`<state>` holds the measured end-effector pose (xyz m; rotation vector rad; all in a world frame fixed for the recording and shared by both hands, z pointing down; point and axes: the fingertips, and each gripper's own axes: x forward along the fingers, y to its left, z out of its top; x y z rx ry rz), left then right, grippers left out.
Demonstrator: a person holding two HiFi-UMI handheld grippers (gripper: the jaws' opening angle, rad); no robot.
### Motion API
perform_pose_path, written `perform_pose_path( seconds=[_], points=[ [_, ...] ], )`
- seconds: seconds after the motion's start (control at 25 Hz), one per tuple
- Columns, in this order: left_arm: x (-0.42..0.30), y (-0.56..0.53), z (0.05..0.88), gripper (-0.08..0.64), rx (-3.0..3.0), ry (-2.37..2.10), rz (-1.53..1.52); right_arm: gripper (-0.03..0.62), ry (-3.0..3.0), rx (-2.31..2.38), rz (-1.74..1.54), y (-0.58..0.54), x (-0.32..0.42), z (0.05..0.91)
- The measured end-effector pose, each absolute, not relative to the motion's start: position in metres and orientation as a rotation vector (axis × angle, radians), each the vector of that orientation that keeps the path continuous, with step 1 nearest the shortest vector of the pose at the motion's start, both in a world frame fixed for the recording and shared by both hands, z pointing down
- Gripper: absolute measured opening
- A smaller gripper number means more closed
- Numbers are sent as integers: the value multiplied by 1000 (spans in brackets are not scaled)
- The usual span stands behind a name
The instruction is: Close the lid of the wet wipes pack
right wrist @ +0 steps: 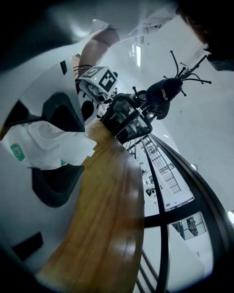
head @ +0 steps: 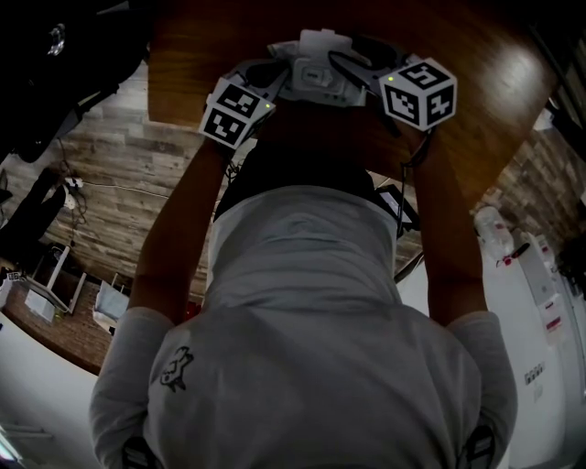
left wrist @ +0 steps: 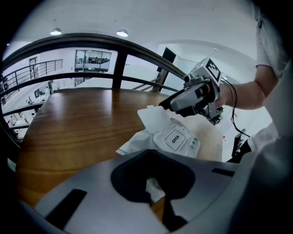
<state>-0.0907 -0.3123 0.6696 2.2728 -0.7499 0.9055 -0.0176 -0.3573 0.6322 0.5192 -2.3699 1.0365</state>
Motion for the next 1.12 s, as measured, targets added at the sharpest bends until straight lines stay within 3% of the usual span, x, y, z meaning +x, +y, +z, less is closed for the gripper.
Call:
perform_pose_path(
  seconds=[1.12],
  points=[
    [-92, -310, 671, 12, 2314, -717, 932, 210, -2364, 580, 1061, -301, -26, 612]
  ],
)
